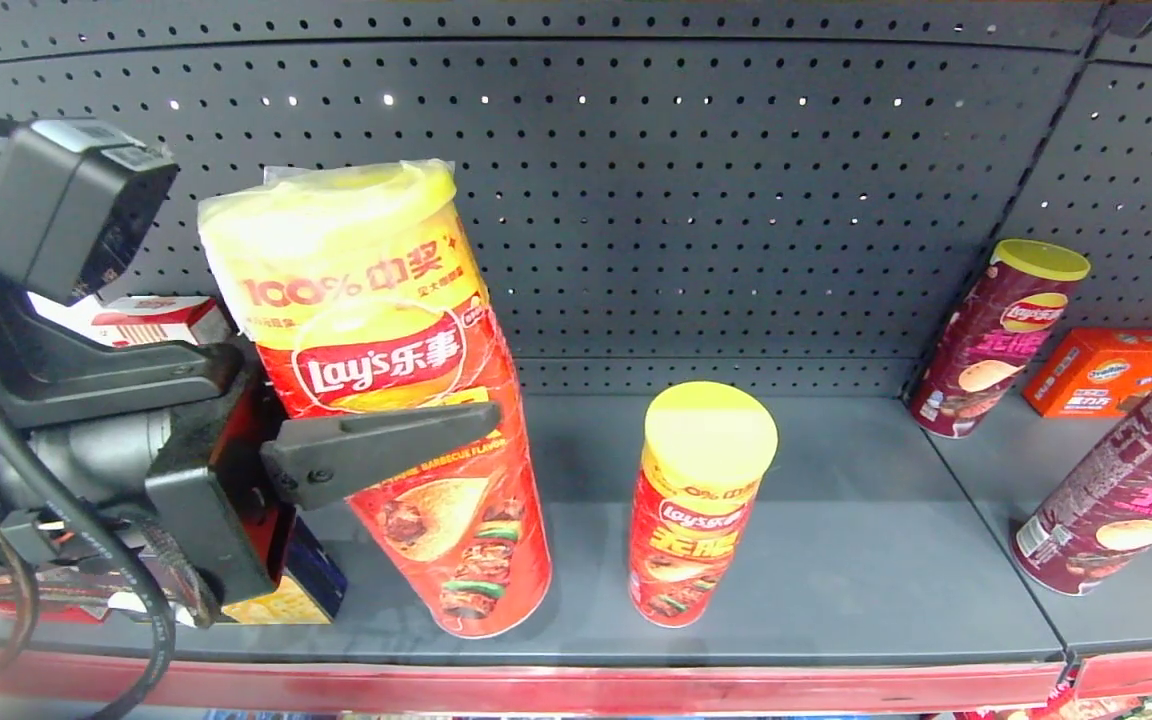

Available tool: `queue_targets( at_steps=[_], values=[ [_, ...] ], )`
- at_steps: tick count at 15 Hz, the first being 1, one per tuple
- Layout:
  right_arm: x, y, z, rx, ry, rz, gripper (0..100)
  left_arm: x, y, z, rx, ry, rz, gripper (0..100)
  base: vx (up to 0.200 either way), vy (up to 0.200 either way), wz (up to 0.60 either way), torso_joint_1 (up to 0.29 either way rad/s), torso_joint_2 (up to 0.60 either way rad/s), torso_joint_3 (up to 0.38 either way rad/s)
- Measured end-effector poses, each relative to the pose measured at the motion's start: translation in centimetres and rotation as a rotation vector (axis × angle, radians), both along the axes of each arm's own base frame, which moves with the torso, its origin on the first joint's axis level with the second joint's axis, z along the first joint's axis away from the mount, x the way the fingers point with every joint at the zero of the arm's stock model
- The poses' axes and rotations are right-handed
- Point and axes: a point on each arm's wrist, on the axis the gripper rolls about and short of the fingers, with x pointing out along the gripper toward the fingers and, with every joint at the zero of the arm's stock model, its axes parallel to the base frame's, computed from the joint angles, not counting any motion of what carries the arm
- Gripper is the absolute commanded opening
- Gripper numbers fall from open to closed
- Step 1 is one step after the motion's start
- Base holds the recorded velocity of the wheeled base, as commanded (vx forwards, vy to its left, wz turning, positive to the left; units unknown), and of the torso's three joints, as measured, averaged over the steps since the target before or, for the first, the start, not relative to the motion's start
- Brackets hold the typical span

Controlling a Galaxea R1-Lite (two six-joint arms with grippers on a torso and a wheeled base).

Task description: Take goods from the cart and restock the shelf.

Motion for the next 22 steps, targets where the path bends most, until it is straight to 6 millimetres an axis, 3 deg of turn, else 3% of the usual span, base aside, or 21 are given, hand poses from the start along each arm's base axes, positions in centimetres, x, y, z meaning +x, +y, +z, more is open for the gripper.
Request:
queue_targets(
  at_steps=[7, 12, 15, 18, 22],
  values=[
    [0.0, 0.0, 0.0, 0.0, 0.002, 0.0, 100, 4.3, -0.4, 0.1, 0.056, -0.099, 0.123, 0, 0.0, 0.0, 0.0, 0.0, 0.0, 0.0],
    [0.0, 0.0, 0.0, 0.0, 0.002, 0.0, 100, 6.0, -1.3, 0.0, 0.052, -0.094, 0.038, 0, 0.0, 0.0, 0.0, 0.0, 0.0, 0.0],
    [0.0, 0.0, 0.0, 0.0, 0.002, 0.0, 100, 8.3, -1.3, 0.3, 0.05, -0.119, 0.062, 0, 0.0, 0.0, 0.0, 0.0, 0.0, 0.0],
    [0.0, 0.0, 0.0, 0.0, 0.002, 0.0, 100, 10.5, -2.8, 0.4, 0.055, -0.109, 0.04, 0, 0.0, 0.0, 0.0, 0.0, 0.0, 0.0],
    [0.0, 0.0, 0.0, -0.001, 0.003, 0.0, 100, 12.3, -5.0, -1.0, 0.112, -0.069, -0.004, 0, 0.0, 0.0, 0.0, 0.0, 0.0, 0.0]
  ],
)
